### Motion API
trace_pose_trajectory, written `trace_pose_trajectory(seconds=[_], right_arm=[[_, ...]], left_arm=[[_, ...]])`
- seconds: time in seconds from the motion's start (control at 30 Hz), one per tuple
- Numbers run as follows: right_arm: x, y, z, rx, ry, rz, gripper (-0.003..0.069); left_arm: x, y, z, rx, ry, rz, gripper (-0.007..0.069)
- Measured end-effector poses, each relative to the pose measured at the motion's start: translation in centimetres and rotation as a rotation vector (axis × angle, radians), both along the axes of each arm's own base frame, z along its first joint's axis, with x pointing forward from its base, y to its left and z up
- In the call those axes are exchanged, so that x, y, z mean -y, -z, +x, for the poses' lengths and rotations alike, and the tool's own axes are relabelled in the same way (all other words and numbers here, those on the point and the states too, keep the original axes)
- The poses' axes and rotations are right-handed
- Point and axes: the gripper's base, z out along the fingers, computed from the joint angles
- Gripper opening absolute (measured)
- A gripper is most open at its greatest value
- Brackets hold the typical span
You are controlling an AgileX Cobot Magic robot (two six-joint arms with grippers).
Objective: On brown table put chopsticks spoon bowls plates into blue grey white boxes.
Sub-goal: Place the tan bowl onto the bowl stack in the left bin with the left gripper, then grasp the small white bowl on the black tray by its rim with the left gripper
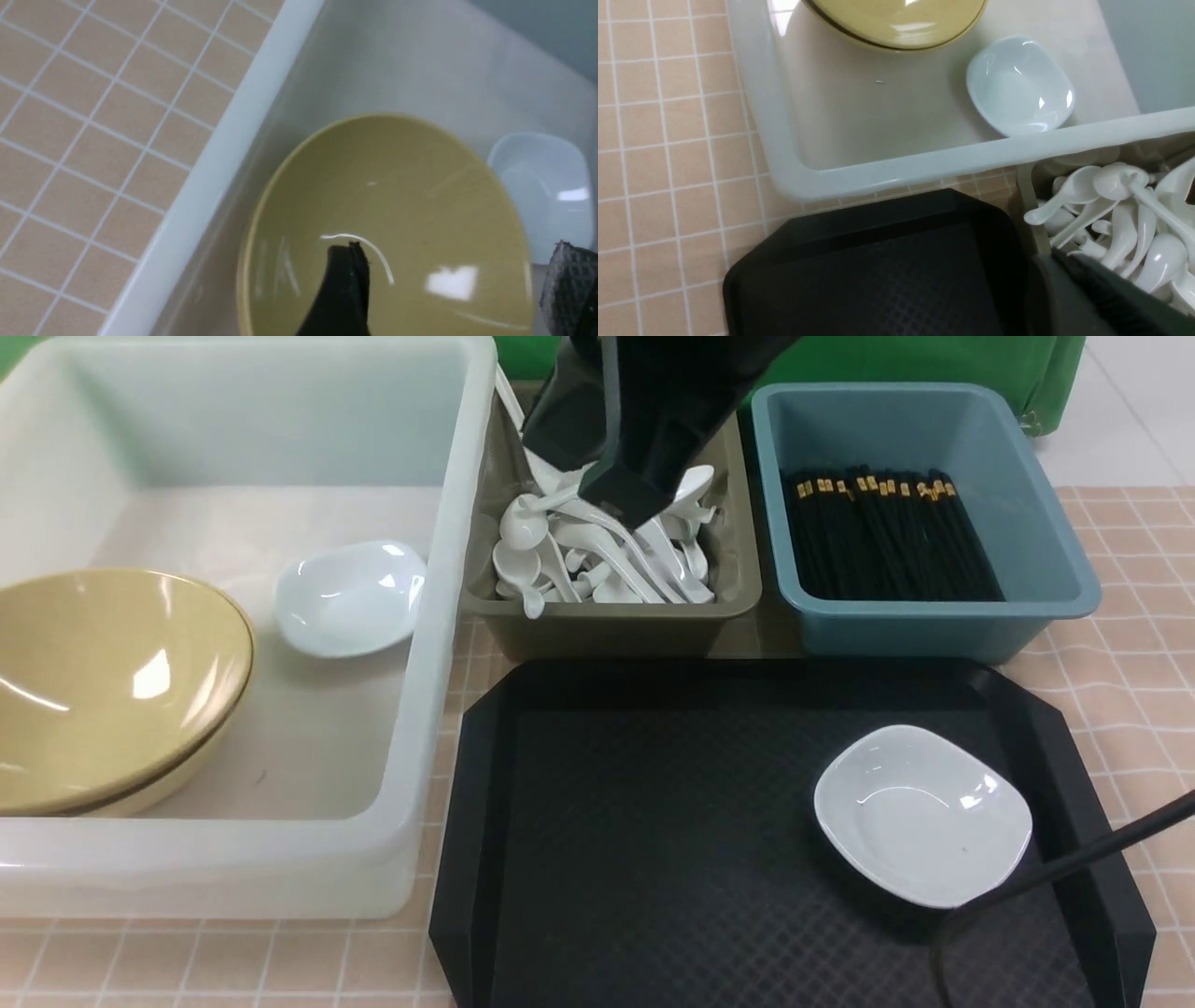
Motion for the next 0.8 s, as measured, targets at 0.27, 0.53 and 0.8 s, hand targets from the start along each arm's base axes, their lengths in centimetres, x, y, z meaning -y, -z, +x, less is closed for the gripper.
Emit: trace_pose_trajectory(seconds=[0.27,0.53,0.8], right_arm=[[1.1,0.1,0.8,0.014,0.172,-0.03,0.0048],[8.2,3.5,-0.6,-0.093,0.418,-0.135,0.0048],[16.7,7.5,-4.5,-0.21,0.671,-0.177,0.0048]], left_arm=[[15.3,-2.2,3.1,0.022,0.638,0.138,0.0203],[29.4,3.3,4.5,-0.08,1.167,0.313,0.0001],[39.2,8.3,4.9,-0.099,1.336,0.291,0.0006]])
